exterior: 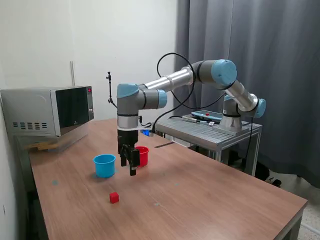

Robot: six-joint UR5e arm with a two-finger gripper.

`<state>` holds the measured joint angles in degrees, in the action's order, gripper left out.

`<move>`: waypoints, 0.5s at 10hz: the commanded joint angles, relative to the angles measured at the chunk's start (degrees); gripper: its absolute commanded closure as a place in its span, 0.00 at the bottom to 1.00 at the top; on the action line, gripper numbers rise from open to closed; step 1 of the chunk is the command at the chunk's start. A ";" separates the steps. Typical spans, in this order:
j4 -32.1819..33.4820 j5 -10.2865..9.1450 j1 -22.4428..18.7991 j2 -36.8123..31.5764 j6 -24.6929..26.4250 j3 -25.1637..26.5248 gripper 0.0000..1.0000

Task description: Place red objects in the red bin, and blue objects in the blue bin.

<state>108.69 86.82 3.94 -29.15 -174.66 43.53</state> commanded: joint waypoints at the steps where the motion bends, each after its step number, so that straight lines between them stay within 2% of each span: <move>1: 1.79 -0.25 -0.07 2.77 0.02 -2.65 0.00; 5: 3.20 -0.25 -0.33 5.50 -0.59 -5.64 0.00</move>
<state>111.31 86.58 3.65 -24.57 -175.06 38.94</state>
